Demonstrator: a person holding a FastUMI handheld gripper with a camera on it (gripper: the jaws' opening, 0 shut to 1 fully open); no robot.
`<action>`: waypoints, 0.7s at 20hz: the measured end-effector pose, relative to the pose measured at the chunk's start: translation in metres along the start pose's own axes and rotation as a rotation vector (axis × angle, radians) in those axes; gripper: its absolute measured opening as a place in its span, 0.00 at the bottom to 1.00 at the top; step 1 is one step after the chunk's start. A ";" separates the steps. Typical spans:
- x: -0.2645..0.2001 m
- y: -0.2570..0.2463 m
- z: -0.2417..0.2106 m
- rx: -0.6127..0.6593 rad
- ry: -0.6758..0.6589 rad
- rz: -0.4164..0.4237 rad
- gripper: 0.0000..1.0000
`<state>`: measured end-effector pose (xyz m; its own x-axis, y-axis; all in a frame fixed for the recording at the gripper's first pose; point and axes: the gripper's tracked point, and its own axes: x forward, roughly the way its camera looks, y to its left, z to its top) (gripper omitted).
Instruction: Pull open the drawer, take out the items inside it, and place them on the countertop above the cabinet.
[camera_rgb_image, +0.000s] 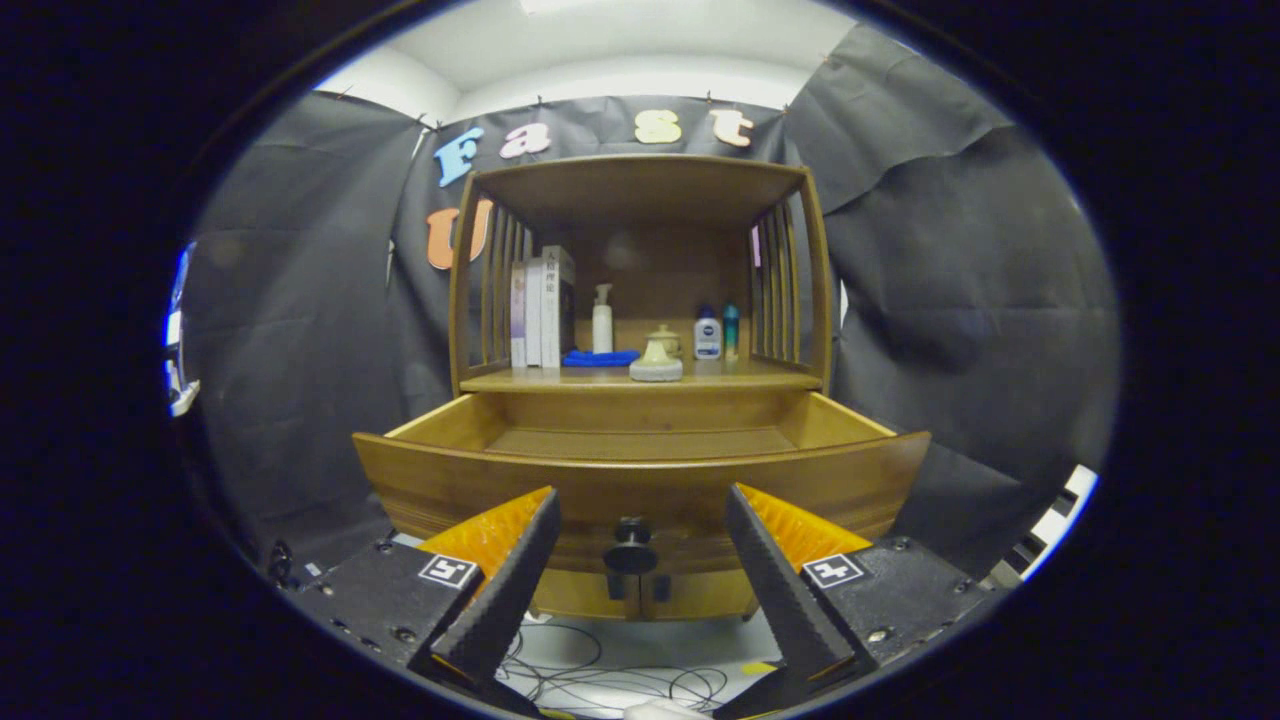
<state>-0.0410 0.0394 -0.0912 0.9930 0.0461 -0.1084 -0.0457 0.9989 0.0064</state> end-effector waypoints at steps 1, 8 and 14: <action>0.007 0.000 -0.003 -0.009 0.002 -0.006 1.00; 0.055 0.003 -0.034 -0.030 0.064 -0.023 1.00; 0.065 0.004 -0.038 -0.041 0.057 -0.034 1.00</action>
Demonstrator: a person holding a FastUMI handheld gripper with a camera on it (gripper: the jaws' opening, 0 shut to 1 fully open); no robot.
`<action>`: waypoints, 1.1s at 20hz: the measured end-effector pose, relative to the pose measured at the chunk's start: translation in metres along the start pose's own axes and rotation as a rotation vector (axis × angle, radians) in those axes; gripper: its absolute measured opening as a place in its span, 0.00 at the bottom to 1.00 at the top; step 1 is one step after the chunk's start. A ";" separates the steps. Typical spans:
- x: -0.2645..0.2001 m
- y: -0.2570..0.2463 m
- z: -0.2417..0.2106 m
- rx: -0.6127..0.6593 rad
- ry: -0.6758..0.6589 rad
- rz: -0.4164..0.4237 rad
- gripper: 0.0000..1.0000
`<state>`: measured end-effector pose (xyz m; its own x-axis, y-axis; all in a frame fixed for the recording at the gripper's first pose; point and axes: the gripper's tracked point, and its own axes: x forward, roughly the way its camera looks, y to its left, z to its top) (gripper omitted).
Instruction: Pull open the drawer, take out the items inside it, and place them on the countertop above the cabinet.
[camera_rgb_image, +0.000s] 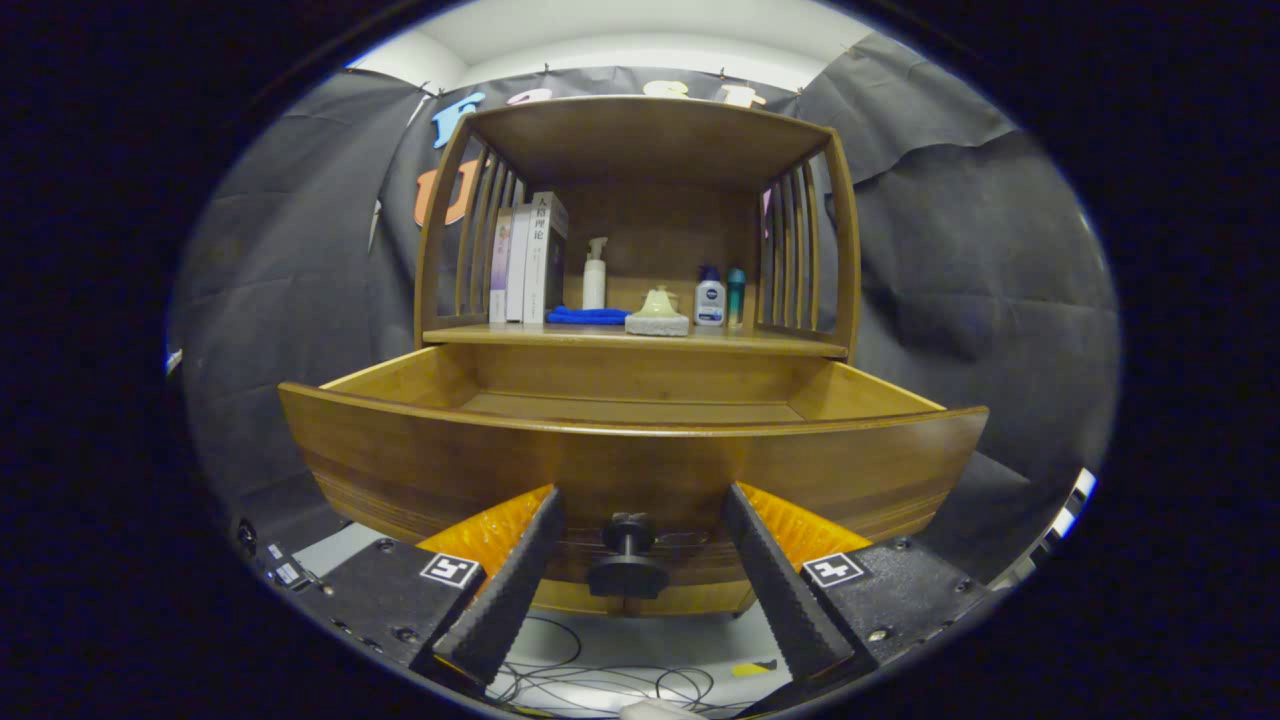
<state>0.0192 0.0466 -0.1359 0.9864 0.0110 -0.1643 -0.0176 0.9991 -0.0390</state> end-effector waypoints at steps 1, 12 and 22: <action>0.001 0.001 0.001 -0.001 -0.003 0.000 1.00; 0.032 0.001 0.012 -0.033 -0.019 0.009 0.99; 0.090 0.007 0.035 -0.011 0.001 -0.006 0.99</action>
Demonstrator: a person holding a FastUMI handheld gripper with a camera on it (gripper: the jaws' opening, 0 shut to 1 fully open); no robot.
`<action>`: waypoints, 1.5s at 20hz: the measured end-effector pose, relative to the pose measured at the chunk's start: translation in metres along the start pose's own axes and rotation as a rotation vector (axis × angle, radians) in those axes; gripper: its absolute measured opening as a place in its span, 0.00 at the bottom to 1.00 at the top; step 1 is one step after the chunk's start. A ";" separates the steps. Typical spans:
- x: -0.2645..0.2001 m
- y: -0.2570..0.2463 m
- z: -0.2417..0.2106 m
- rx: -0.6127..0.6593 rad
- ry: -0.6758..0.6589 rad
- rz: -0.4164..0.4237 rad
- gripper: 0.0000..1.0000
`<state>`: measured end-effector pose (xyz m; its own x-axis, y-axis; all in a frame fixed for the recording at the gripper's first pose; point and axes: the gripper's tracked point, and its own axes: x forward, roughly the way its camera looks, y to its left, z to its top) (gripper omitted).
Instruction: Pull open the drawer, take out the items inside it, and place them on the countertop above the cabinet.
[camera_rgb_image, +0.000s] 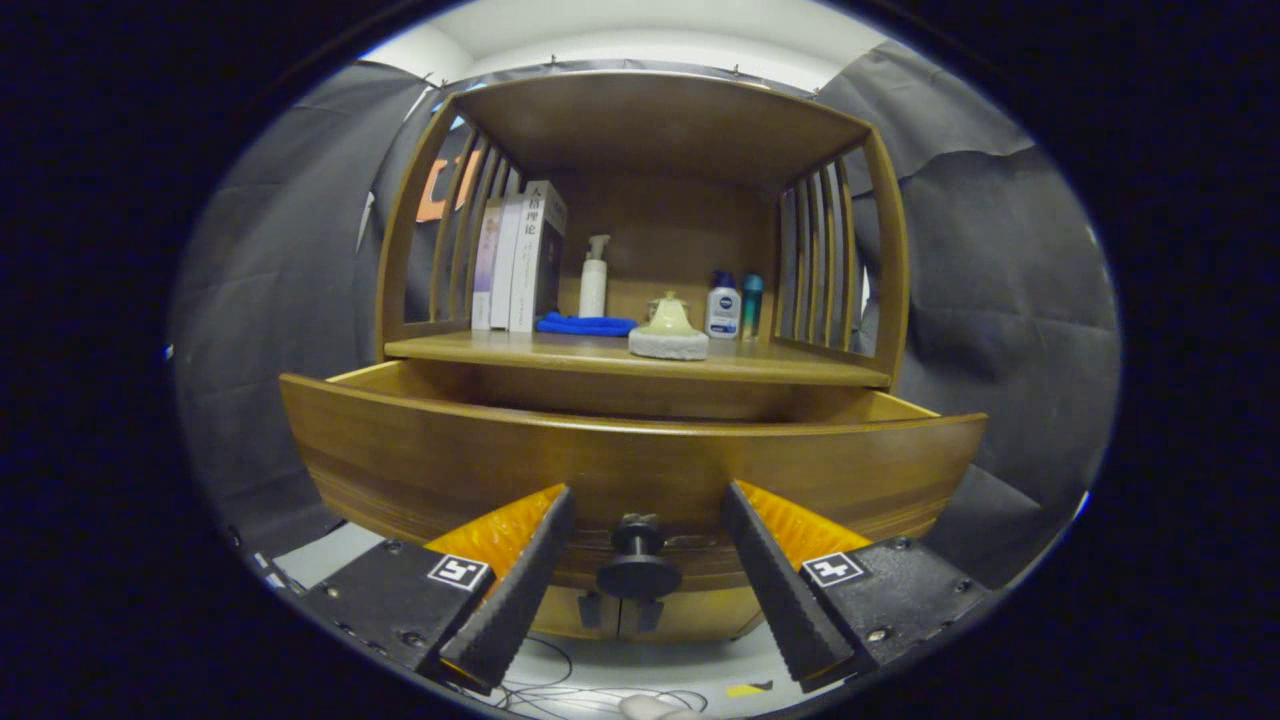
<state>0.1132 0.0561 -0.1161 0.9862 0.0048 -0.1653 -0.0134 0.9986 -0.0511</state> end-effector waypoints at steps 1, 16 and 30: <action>0.005 0.003 0.000 0.004 -0.007 -0.003 0.99; 0.090 0.007 0.020 0.007 -0.074 -0.005 0.99; 0.111 0.008 0.021 0.065 -0.028 0.015 0.99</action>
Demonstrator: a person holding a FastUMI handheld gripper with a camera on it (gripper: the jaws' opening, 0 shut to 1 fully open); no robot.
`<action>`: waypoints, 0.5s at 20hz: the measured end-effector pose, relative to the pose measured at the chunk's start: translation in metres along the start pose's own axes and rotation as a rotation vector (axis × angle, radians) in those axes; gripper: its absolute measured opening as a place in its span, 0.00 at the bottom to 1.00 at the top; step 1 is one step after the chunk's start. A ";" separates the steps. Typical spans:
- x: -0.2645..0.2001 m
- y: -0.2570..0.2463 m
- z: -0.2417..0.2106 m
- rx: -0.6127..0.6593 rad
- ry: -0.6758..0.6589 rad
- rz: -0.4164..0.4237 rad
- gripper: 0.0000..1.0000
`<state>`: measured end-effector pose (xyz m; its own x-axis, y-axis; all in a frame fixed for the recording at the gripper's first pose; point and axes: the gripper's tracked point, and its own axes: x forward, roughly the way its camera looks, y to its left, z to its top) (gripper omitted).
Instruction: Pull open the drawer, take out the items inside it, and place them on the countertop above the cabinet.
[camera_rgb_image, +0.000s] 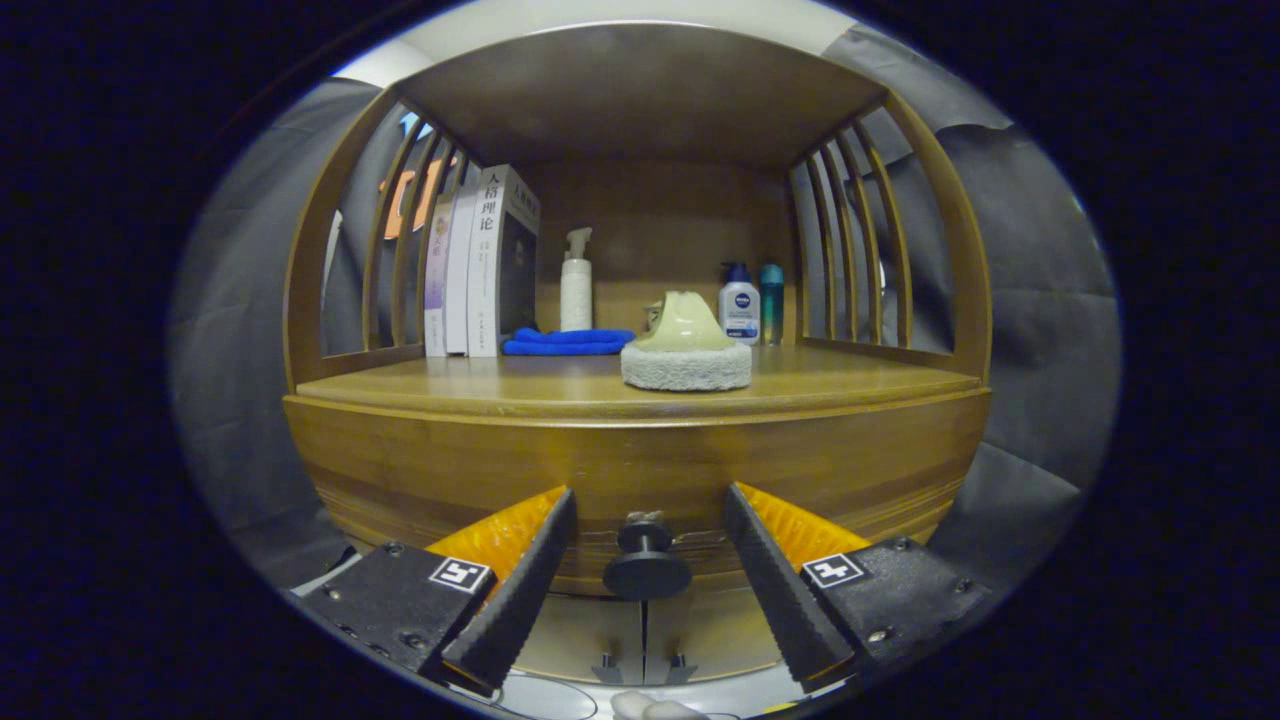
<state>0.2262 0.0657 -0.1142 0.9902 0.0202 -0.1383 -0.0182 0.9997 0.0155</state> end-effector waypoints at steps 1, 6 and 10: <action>-0.001 0.000 0.000 -0.005 0.011 0.000 0.99; -0.004 -0.001 0.001 -0.015 0.081 0.014 0.99; -0.045 -0.009 0.030 -0.023 0.039 0.020 0.99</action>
<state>0.1862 0.0554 -0.0785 0.9834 0.0398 -0.1770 -0.0412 0.9991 -0.0043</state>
